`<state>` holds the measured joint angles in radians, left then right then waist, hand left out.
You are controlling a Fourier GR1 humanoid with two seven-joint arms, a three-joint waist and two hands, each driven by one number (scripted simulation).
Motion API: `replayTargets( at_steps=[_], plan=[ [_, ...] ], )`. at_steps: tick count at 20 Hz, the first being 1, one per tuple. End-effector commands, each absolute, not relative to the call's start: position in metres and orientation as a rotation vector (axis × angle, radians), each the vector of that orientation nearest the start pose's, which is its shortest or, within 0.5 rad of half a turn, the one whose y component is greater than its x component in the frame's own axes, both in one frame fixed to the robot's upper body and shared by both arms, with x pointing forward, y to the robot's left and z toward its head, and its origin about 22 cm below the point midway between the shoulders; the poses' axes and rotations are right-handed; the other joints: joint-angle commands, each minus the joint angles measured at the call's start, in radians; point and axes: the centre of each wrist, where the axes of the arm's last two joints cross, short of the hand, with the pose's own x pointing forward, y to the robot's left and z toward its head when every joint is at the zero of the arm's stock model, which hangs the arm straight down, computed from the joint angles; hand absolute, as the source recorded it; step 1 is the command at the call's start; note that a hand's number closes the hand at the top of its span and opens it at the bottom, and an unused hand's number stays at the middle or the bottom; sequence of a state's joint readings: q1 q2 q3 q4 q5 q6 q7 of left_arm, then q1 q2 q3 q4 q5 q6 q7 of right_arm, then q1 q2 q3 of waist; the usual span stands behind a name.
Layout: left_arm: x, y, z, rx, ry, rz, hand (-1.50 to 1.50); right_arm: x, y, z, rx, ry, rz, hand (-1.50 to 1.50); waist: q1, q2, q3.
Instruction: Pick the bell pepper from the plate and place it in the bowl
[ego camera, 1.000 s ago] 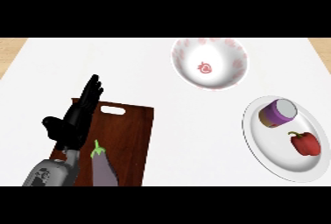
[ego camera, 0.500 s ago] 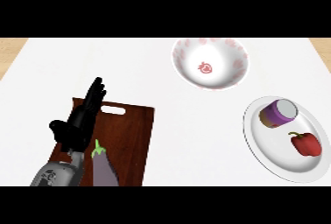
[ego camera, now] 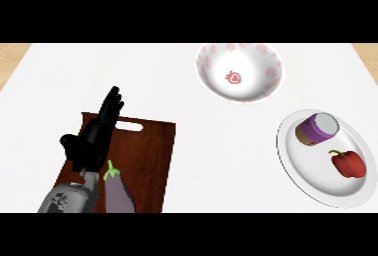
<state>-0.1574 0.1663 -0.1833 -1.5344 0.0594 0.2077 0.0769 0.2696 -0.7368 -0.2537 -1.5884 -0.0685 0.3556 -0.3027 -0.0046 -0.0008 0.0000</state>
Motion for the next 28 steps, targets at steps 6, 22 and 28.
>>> replayTargets(
  at_steps=[6, 22, 28],
  plan=[
    [0.276, 0.207, 0.048, 0.074, -1.596, -0.099, 0.0, 0.171, -0.445, 0.058, -0.263, -1.565, 0.56, -1.5, 0.002, 0.0, 0.0],
    [0.288, 0.213, 0.031, 0.067, -1.584, -0.116, 0.0, 0.209, -0.444, 0.019, -0.216, -1.507, 0.493, -1.5, 0.005, 0.001, 0.0],
    [0.265, 0.203, 0.03, 0.064, -1.6, -0.087, 0.0, 0.214, -0.432, 0.005, -0.386, -1.461, 0.567, -1.5, 0.009, 0.001, 0.0]
  ],
)
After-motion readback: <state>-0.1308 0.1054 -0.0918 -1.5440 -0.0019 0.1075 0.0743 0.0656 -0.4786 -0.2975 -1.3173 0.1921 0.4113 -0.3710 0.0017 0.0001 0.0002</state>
